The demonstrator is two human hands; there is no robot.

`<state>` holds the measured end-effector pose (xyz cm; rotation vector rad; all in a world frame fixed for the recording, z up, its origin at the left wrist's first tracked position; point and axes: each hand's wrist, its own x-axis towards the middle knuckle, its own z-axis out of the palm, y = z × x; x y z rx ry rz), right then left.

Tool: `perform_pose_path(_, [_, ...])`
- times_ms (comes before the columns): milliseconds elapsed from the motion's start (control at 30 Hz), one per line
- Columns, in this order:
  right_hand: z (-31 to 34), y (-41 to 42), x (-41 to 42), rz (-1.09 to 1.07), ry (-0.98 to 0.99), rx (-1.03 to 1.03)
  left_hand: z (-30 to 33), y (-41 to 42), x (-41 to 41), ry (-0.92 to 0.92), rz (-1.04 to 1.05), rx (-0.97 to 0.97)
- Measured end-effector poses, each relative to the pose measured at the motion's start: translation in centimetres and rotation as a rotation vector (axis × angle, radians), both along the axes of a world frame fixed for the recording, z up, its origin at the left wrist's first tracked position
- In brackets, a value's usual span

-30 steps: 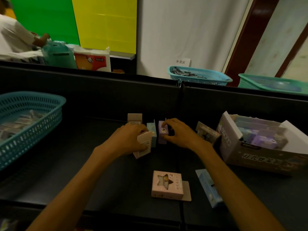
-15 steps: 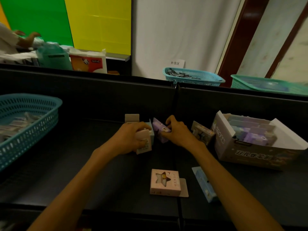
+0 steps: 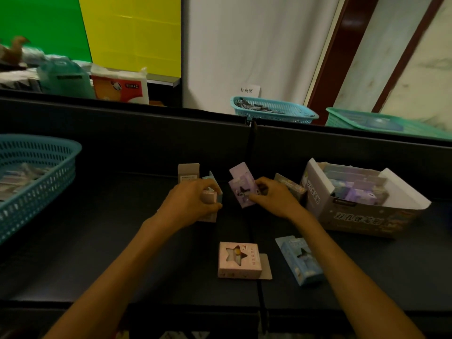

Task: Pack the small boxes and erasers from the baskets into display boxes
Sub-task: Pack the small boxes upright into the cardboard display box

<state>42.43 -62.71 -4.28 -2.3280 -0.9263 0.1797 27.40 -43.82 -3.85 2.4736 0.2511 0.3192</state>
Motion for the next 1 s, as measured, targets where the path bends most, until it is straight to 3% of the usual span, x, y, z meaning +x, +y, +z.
perform_pose_path(133, [0.9,-1.4,-0.5,-0.026,0.014,0.109,0.7,0.4,-0.1,-0.042,0.011,-0.075])
perform_pose_path(367, [3.0,-4.0,-1.4,-0.035,0.004,0.214,2.3,-0.6,0.1,-0.157,-0.081,0.066])
perform_pose_path(567, [5.4,-7.3,-1.0,-0.069,-0.062,0.319,4.1,-3.5,1.8,-0.221,-0.117,0.015])
perform_pose_path(767, [7.7,-13.3,1.2,-0.152,-0.167,0.397,5.5,-7.7,4.7,-0.321,-0.143,-0.042])
perform_pose_path(1000, [8.7,-21.4,6.6,-0.204,-0.135,0.455,8.8,-14.0,8.6,-0.433,-0.088,-0.007])
